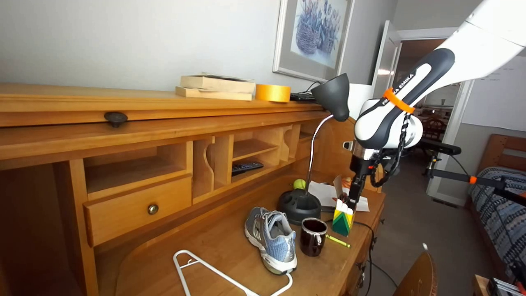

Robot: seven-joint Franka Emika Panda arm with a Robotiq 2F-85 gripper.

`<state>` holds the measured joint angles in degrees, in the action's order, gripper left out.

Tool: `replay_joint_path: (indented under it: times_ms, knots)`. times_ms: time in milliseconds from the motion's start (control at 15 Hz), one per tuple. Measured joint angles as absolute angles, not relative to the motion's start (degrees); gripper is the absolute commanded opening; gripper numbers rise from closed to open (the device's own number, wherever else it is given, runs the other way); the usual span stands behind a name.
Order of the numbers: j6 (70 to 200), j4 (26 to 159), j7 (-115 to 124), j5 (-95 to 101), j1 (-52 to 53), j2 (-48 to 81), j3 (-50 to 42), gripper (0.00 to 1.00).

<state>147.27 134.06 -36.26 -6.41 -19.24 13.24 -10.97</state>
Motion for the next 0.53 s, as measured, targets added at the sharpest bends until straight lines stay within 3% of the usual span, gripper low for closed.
replay_joint_path:
  times_ms: [533]
  knots:
    - [147.3,134.9,-36.3,-6.4,-19.8,13.1,-11.0,0.62]
